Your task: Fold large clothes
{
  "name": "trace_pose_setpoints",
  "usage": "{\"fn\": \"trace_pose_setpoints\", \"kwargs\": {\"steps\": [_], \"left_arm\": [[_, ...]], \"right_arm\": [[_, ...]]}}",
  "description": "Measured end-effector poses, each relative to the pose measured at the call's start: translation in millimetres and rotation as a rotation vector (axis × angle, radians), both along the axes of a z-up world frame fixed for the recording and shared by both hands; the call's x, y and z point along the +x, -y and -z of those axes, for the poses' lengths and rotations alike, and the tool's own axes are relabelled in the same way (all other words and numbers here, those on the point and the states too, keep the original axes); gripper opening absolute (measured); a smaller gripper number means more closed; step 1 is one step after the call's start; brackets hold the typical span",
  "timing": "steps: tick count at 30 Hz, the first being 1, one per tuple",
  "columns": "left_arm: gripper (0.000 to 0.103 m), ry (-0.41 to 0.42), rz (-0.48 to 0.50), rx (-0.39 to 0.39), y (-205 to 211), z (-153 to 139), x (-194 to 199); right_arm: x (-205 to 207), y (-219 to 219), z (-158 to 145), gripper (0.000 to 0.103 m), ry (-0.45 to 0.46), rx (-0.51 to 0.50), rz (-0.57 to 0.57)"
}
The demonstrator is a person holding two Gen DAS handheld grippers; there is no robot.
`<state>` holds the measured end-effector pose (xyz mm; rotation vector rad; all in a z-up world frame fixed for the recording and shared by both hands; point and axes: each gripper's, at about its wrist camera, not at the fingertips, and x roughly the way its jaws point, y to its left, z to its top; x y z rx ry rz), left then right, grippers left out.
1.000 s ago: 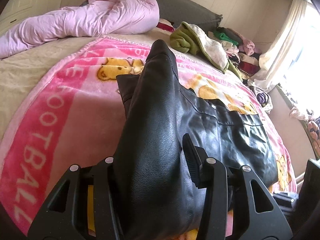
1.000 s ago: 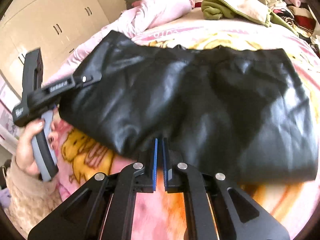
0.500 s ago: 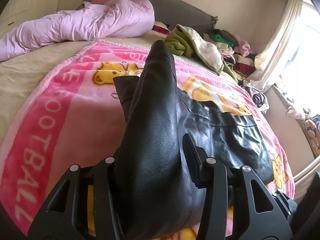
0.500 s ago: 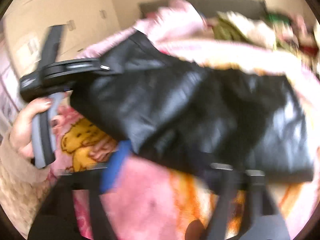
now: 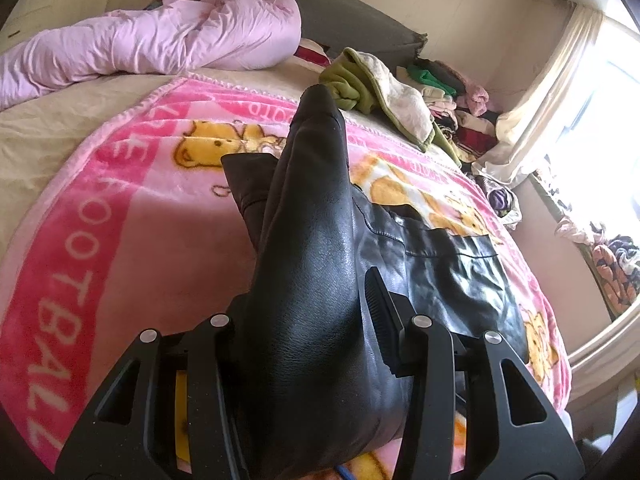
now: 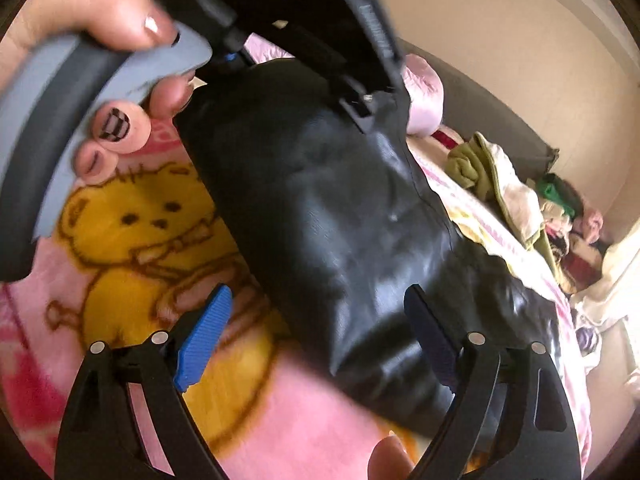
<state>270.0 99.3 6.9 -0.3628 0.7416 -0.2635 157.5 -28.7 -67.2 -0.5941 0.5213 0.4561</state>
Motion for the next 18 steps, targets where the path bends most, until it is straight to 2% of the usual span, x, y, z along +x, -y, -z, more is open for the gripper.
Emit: {"fn": "trace_pose_setpoints", "kwargs": {"steps": [5,9,11,13,15,18], "left_arm": [[0.037,-0.008,0.001,-0.018,-3,0,0],[0.037,-0.014,0.0,-0.022,-4,0,2],[0.037,-0.015,-0.002,-0.027,-5,0,1],[0.043,-0.021,-0.004,-0.014,-4,1,2],[0.059,-0.025,-0.008,-0.006,-3,2,3],[0.072,-0.003,-0.022,-0.02,-7,-3,0]], "right_arm": [[15,-11,6,0.085,0.016,-0.005,0.019],[22,-8,3,0.069,0.039,0.023,0.02],[21,-5,1,0.056,0.035,0.055,0.006],[16,-2,-3,0.042,0.059,0.066,0.015],[16,2,-7,0.035,0.058,0.097,0.027],[17,9,-13,0.029,0.042,0.141,0.038]]}}
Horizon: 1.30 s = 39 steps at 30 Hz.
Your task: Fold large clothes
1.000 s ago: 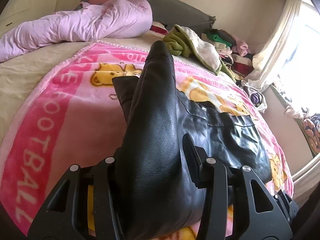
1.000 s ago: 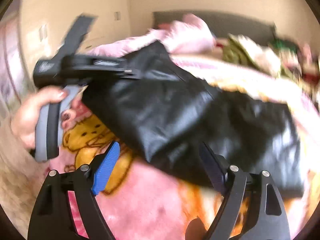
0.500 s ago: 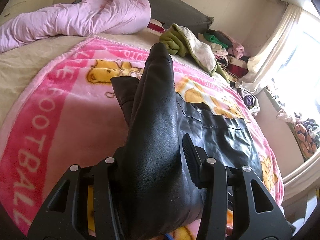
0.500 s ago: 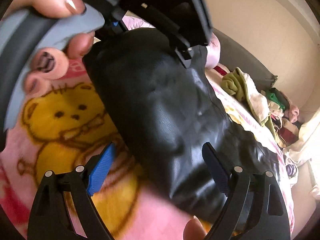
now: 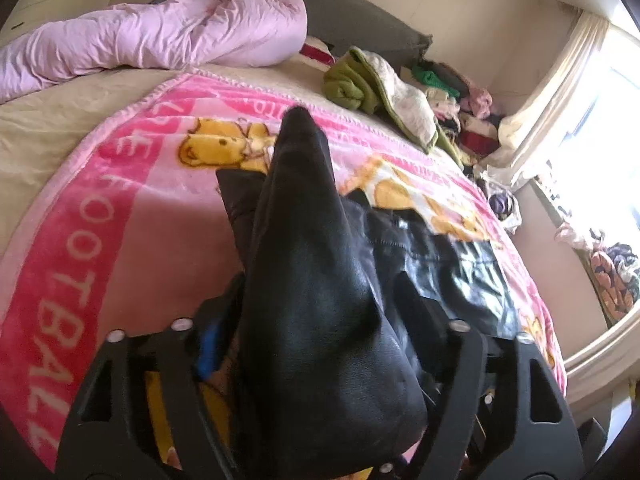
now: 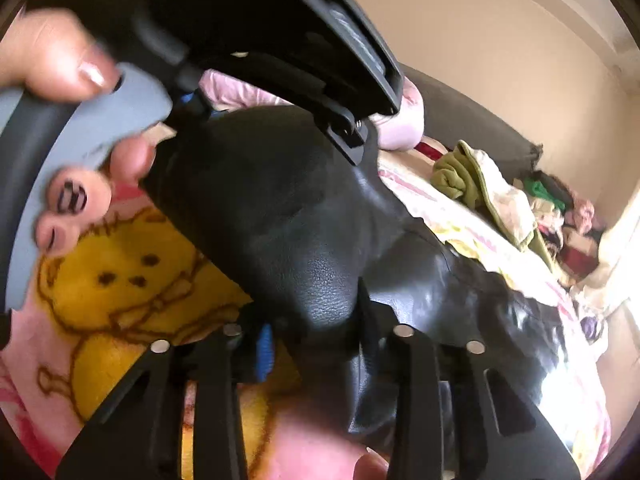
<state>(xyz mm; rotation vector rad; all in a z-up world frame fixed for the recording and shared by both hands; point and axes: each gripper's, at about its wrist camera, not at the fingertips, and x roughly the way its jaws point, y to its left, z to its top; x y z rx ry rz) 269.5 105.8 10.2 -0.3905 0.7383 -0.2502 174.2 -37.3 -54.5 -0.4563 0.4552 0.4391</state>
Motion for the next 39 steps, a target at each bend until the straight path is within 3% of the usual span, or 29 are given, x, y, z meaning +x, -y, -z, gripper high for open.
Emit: {"fn": "trace_pose_setpoints", "kwargs": {"steps": [6,9,13,16,19,22,29,34,39], "left_arm": [[0.081,0.071,-0.116,-0.109,-34,-14,-11],[0.083,0.086,-0.216,-0.218,-61,-13,-18],[0.083,0.023,-0.31,-0.279,-85,-3,-10],[0.084,-0.1,-0.289,-0.348,-84,21,9],[0.084,-0.168,-0.244,-0.37,-67,34,22],[0.084,-0.152,-0.203,-0.437,-46,29,27],[0.084,-0.053,-0.035,-0.481,19,-20,34],[0.084,-0.028,0.07,-0.46,85,-43,37],[0.087,-0.031,0.149,-0.418,138,-40,39]], "right_arm": [[6,7,-7,0.023,-0.012,0.049,0.013],[5,14,-13,0.022,-0.014,0.087,0.021],[3,25,-23,0.021,-0.009,0.125,0.023],[2,36,-33,0.02,0.003,0.164,0.036],[3,52,-44,0.019,0.013,0.214,0.049],[3,71,-55,0.019,0.01,0.278,0.079],[-2,119,-74,0.018,0.042,0.408,0.131],[-7,160,-80,0.018,0.047,0.497,0.195],[-12,214,-70,0.018,-0.011,0.622,0.266]]}}
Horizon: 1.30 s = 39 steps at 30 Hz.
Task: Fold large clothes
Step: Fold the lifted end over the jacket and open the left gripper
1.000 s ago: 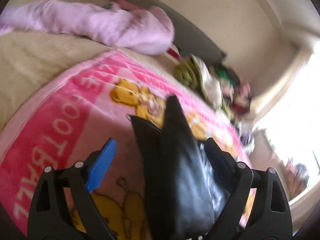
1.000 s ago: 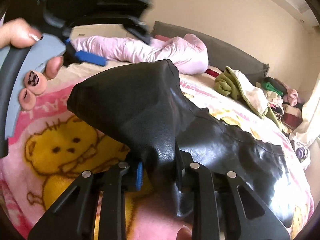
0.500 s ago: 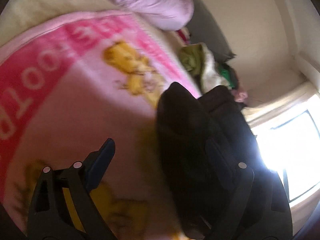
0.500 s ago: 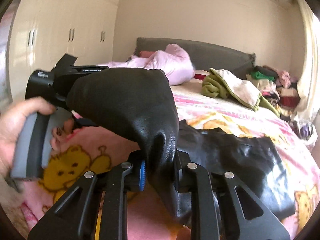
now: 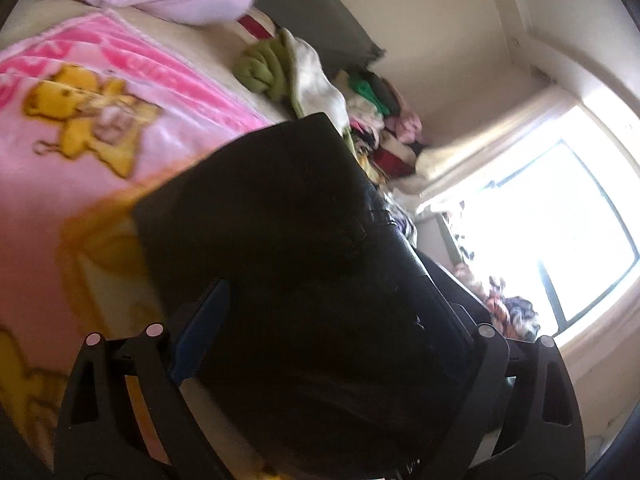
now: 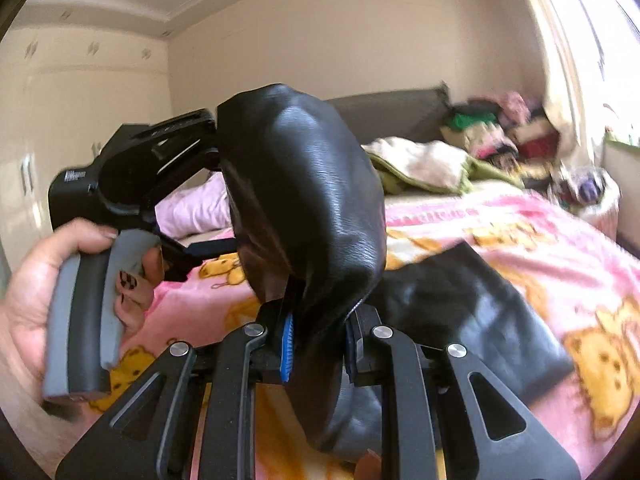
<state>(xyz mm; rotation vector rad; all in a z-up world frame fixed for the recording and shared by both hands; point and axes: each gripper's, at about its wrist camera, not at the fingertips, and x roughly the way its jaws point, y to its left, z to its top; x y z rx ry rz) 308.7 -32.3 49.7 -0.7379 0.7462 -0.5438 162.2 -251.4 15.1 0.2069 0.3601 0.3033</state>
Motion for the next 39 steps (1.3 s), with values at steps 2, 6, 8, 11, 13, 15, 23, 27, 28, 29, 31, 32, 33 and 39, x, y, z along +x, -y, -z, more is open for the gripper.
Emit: {"fn": "trace_pose_setpoints", "kwargs": {"steps": [2,6,8,11,13,15,23,27,28,29,31,32,33,39], "left_arm": [[0.087,0.011,0.02,0.036,21,5,-4],[0.087,0.015,0.049,0.117,44,23,-9],[0.087,0.013,0.05,0.151,47,35,-13],[0.087,0.008,0.019,0.212,46,50,-21],[0.087,-0.008,-0.004,0.232,41,60,-24],[0.087,-0.039,0.002,0.29,43,74,-22],[0.087,-0.071,0.045,0.326,47,90,-16],[0.087,-0.068,0.044,0.327,43,91,-17],[0.087,-0.068,0.045,0.328,43,91,-17],[0.087,-0.067,0.046,0.331,48,90,-19],[0.087,-0.064,0.051,0.338,49,88,-18],[0.087,-0.061,0.053,0.345,50,87,-19],[0.087,-0.057,0.053,0.355,50,86,-20],[0.087,-0.027,0.062,0.443,58,80,-24]], "right_arm": [[-2,18,9,0.018,-0.034,0.06,0.008],[5,60,41,0.018,-0.169,0.254,0.039],[13,82,65,0.018,-0.272,0.418,0.034],[18,98,90,0.02,-0.378,0.587,0.007],[16,101,93,0.033,-0.394,0.592,0.009],[16,101,88,0.05,-0.402,0.566,-0.007],[28,136,17,0.096,-0.349,0.399,0.01],[82,134,-9,0.096,-0.494,0.275,-0.07],[94,129,-13,0.096,-0.521,0.239,-0.081],[101,124,-15,0.096,-0.544,0.209,-0.093],[117,105,-18,0.096,-0.585,0.114,-0.106],[124,97,-17,0.096,-0.591,0.076,-0.116],[131,88,-18,0.095,-0.591,0.026,-0.126],[153,50,-15,0.037,-0.551,-0.226,-0.166]]}}
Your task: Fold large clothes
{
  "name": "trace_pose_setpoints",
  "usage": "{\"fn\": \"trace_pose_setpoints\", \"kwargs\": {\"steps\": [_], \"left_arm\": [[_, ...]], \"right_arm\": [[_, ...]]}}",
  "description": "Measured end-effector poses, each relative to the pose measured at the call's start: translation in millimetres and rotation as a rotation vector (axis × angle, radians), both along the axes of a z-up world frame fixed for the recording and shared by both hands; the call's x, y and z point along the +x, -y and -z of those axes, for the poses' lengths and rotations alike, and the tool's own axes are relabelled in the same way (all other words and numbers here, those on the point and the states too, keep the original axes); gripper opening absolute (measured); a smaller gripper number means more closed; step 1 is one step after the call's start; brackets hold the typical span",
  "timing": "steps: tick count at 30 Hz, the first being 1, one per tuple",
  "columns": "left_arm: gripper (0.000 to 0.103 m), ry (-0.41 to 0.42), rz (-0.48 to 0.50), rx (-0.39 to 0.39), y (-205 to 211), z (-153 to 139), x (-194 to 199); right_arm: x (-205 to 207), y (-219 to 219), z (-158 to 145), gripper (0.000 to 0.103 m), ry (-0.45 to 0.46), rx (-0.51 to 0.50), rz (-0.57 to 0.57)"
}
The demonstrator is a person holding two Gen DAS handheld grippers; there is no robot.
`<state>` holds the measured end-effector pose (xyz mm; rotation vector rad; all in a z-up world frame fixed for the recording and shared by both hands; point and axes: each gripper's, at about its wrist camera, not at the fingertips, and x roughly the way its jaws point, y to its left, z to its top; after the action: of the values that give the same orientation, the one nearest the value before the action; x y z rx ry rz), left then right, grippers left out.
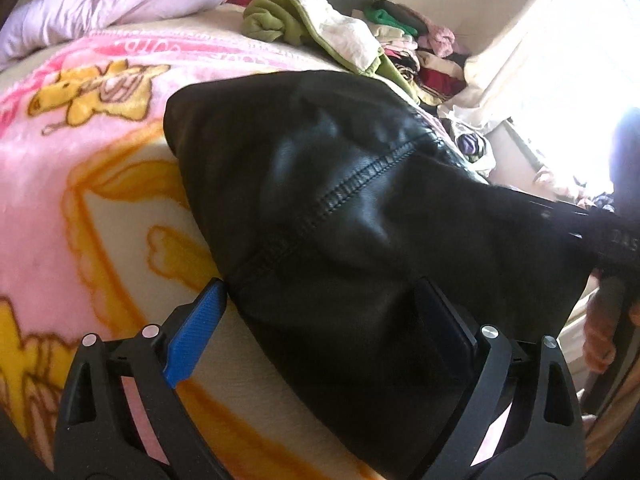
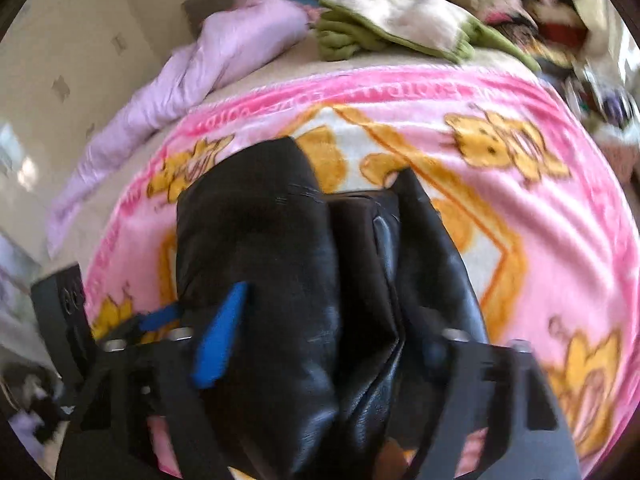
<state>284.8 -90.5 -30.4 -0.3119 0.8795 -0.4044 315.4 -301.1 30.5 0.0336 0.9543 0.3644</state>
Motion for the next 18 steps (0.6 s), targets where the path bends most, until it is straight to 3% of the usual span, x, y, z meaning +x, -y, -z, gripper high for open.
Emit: {"fn": "trace_pose_setpoints", "kwargs": {"steps": [1,3,7,10,14,18], "left_arm": [[0.087,0.0,0.0,-0.001,-1,0,0],[0.087,0.005,-0.003,-0.007,-4,-3,-1],[0.093,0.056,0.006,-0.059,-15,-24,-10],[0.093,0.075,0.014,-0.051,-17,-33,-14],[0.093,0.033,0.02,-0.077,-15,-24,-9],[0.093,-0.037,0.066,-0.125,-2,-2,-2]], "right_arm": [[-5,-9,-3,0.028,0.04,-0.043,-0.023],[-17,-21,-14,0.022,0.116,-0.09,-0.057],[-42,-24,-46,0.02,0.272,-0.066,-0.113],[-44,6,-60,0.02,0.35,-0.021,-0.056],[-21,63,-31,0.02,0.281,0.058,0.05],[7,110,42,0.024,0.097,0.117,0.147]]}}
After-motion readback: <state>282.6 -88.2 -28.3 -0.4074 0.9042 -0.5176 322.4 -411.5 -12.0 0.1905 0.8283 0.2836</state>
